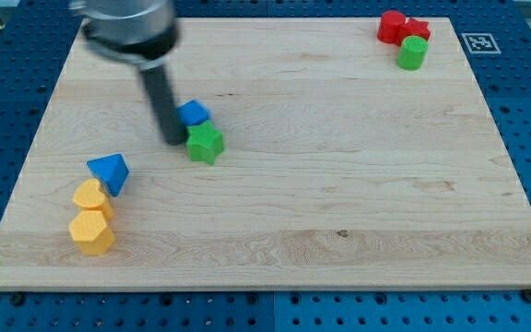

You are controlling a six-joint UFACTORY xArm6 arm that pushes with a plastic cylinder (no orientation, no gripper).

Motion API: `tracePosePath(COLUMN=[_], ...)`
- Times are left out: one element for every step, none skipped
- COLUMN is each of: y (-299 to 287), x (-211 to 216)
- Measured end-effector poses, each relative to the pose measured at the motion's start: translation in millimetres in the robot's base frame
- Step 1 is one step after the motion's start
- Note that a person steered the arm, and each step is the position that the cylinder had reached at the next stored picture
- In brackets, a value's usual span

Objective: Move the blue cube diagonally to the top right of the green star

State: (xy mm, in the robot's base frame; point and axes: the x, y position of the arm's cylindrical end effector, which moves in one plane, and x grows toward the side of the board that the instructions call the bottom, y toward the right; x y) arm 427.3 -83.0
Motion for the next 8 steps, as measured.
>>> tracePosePath(y=[78,71,16,-36,-22,46,108,89], x=[-21,-23,-22,-24,-50,-77,-101,-91])
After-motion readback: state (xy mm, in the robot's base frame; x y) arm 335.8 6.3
